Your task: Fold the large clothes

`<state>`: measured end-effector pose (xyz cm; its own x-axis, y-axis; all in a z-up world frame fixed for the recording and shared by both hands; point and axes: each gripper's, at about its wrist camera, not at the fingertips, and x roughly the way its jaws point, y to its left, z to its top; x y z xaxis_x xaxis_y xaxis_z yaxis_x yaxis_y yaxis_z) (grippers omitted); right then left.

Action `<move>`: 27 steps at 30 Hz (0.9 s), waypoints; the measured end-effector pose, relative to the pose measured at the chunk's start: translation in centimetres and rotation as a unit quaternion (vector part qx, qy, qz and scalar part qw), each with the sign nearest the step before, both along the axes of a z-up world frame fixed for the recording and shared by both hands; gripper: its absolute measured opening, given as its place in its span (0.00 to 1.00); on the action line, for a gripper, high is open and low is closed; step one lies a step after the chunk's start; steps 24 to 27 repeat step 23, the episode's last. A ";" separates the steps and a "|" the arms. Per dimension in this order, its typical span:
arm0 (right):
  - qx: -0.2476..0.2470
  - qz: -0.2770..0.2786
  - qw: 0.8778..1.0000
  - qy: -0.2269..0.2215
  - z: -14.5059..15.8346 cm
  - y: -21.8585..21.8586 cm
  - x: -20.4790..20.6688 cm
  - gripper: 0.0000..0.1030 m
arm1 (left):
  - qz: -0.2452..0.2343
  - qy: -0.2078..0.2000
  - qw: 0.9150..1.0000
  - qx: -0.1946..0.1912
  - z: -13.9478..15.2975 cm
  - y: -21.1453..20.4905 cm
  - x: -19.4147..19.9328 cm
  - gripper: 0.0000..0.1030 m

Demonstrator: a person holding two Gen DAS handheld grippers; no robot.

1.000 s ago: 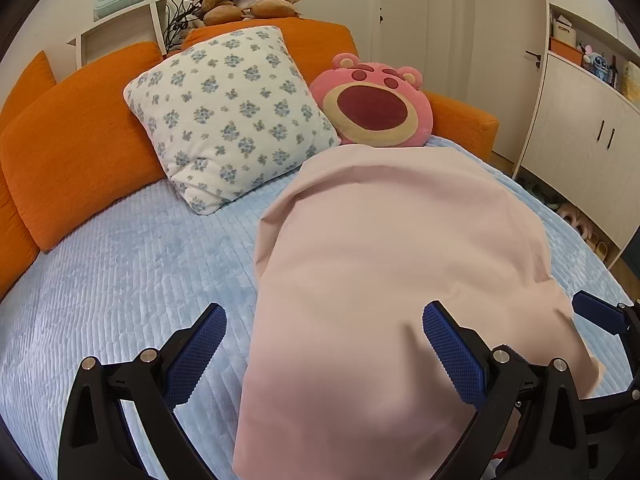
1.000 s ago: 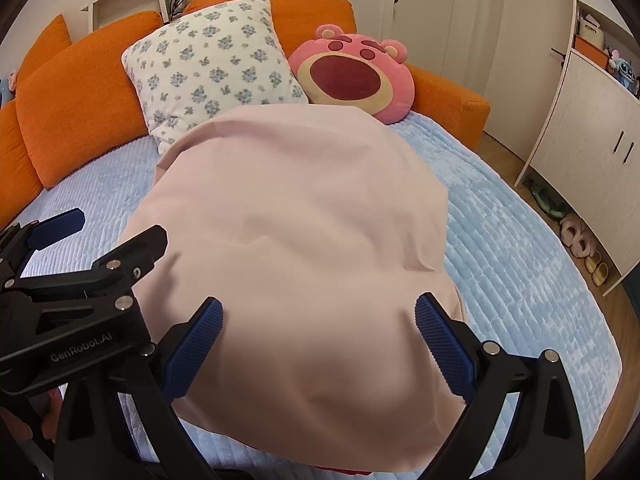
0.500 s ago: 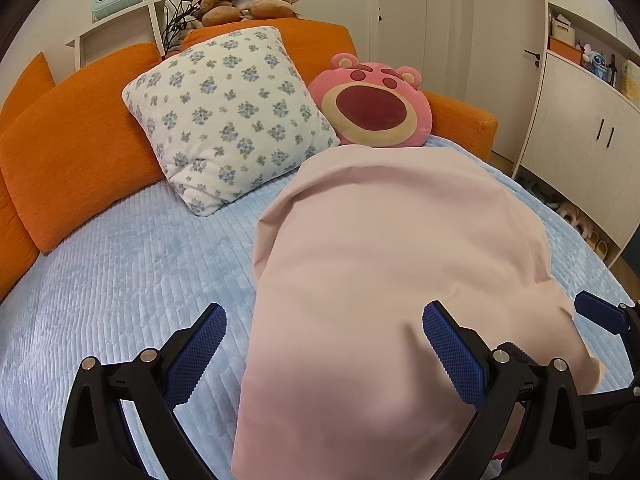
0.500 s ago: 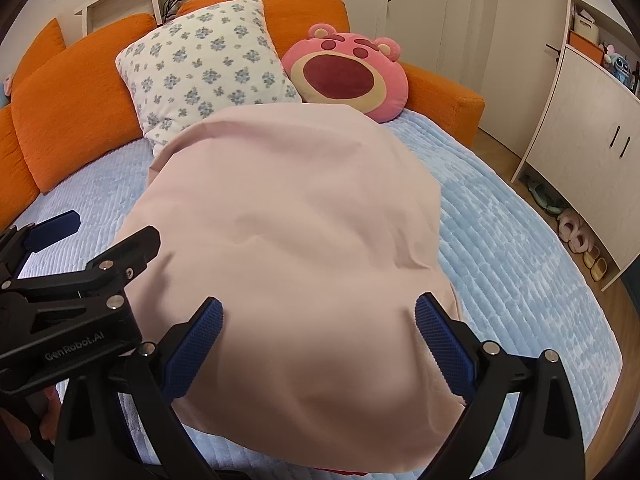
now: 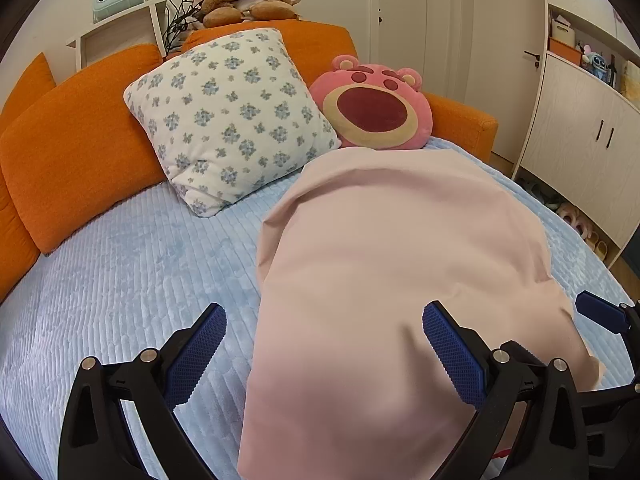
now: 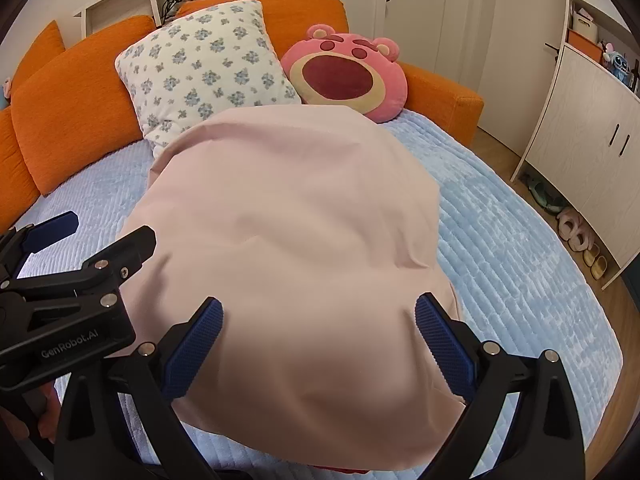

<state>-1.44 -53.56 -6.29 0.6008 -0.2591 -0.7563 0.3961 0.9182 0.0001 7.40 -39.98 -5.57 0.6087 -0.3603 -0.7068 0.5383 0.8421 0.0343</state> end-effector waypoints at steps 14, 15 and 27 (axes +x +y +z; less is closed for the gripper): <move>0.002 -0.001 1.000 0.001 0.0 0.1 -0.2 0.93 | 0.000 -0.027 1.000 -0.010 1.0 0.2 -0.3 0.94; 0.002 -0.002 1.000 0.001 0.0 0.2 -0.3 0.93 | -0.001 -0.027 1.000 -0.009 1.0 0.2 -0.3 0.94; 0.004 -0.004 1.000 -0.004 0.0 0.3 -0.5 0.93 | -0.006 -0.023 1.000 -0.010 1.1 0.2 -0.4 0.94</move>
